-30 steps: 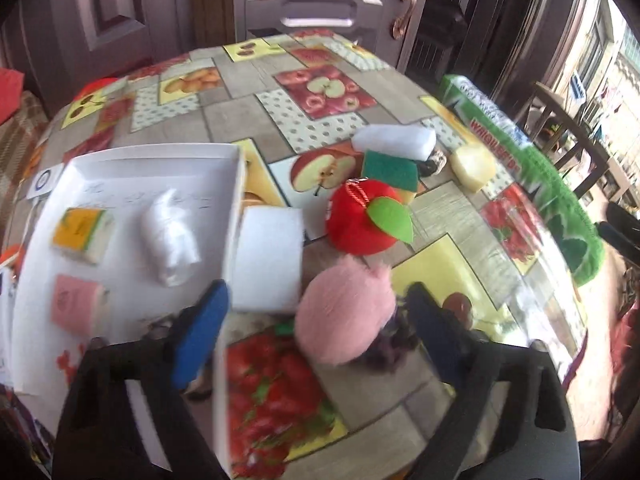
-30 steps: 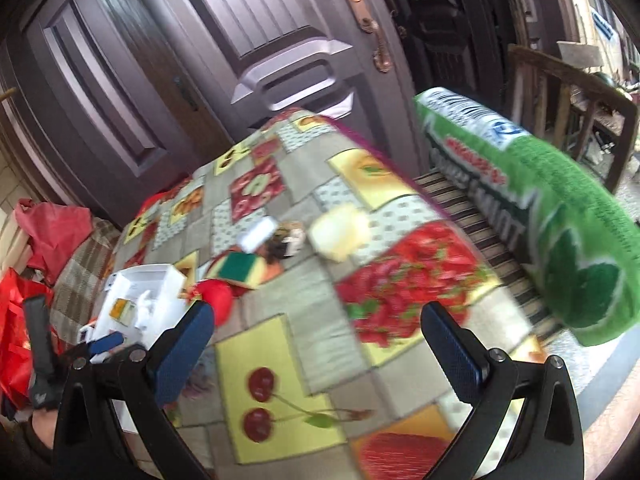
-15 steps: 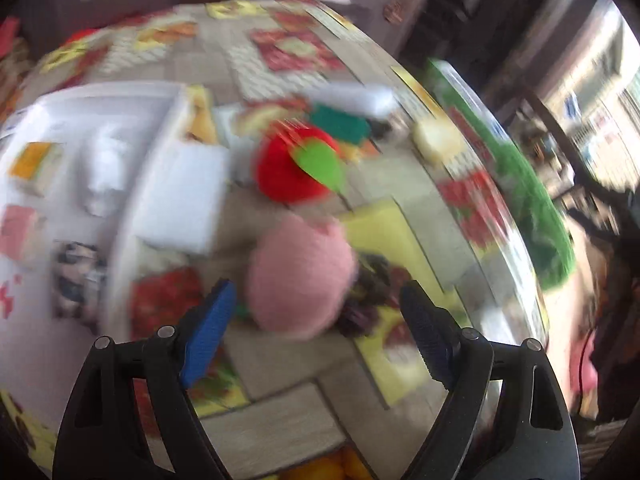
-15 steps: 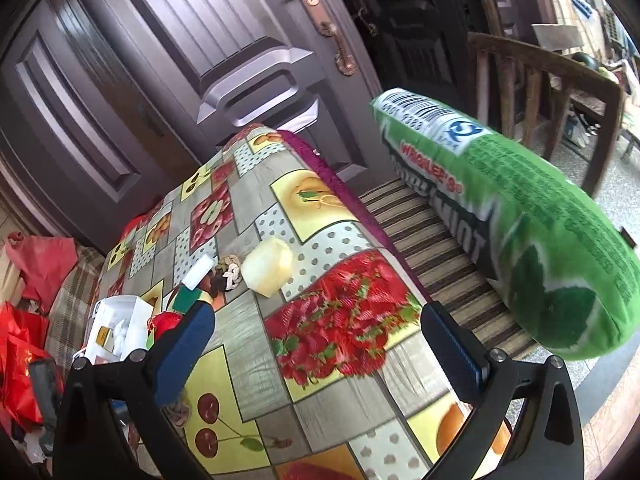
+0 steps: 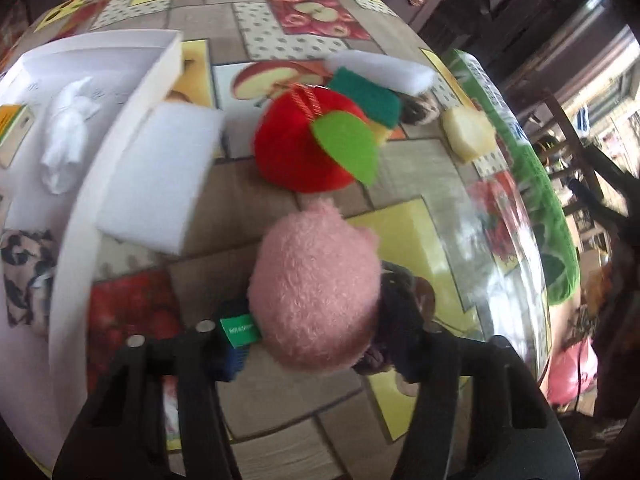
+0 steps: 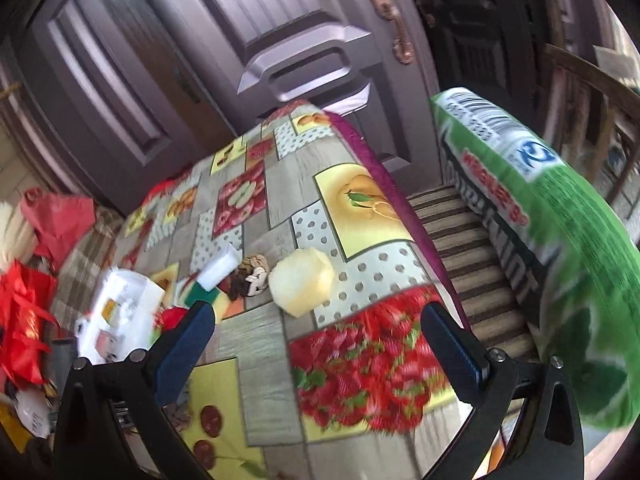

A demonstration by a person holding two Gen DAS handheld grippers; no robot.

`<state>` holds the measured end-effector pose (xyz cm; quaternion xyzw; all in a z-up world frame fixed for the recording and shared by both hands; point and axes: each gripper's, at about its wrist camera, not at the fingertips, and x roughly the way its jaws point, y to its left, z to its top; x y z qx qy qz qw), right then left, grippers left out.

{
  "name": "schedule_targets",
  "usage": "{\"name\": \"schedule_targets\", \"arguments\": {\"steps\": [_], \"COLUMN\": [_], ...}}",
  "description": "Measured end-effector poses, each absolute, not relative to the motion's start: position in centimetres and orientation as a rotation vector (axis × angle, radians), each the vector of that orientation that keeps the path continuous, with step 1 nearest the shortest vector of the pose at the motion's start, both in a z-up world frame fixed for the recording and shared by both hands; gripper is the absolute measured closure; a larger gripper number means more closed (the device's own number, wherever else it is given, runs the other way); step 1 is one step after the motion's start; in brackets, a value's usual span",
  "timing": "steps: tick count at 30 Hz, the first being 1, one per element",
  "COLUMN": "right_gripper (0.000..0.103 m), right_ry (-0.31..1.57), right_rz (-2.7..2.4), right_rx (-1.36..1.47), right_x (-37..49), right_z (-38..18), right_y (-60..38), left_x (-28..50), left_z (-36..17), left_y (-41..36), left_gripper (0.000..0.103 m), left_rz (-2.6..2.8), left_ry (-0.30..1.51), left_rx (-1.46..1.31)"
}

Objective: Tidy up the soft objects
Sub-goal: 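Grasp the pink fuzzy ball with the left tool while the right tool grasps the yellow sponge, then lift and carry the pink ball and yellow sponge over the white box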

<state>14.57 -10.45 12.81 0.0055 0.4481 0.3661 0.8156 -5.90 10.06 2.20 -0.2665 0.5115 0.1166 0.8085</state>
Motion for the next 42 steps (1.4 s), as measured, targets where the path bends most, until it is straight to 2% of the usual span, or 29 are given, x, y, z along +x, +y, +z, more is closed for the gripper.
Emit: {"name": "schedule_targets", "arguments": {"steps": [15, 16, 17, 18, 21, 23, 32, 42], "right_gripper": [0.001, 0.01, 0.026, 0.034, 0.042, 0.044, 0.045, 0.045], "right_ry": [0.864, 0.868, 0.875, 0.89, 0.898, 0.91, 0.847, 0.677], "right_rz": [0.862, 0.871, 0.882, 0.892, 0.921, 0.959, 0.98, 1.054], "right_rx": [-0.633, -0.641, -0.641, -0.637, -0.596, -0.528, -0.286, -0.125], "right_x": [14.6, 14.5, 14.5, 14.4, 14.2, 14.1, 12.5, 9.3], "right_z": [5.3, 5.0, 4.8, 4.5, 4.5, 5.3, 11.8, 20.7], "right_y": [2.9, 2.9, 2.9, 2.9, 1.8, 0.8, -2.8, -5.1], "left_x": [-6.7, -6.8, -6.8, -6.8, -7.0, -7.3, -9.7, -14.1], "left_z": [2.5, 2.5, 2.5, 2.6, 3.2, 4.0, 8.0, 16.9], "left_y": [9.8, 9.8, 9.8, 9.8, 9.9, 10.1, 10.8, 13.0], "left_gripper": [0.049, 0.049, 0.049, 0.049, 0.052, 0.052, 0.053, 0.052], "left_rz": [0.32, 0.325, 0.325, 0.326, 0.329, 0.334, 0.361, 0.494], "left_ry": [1.088, 1.084, 1.08, 1.074, 1.051, 1.03, 0.879, 0.652], "left_rx": [-0.541, -0.541, -0.541, -0.542, -0.543, -0.541, -0.54, -0.424]}}
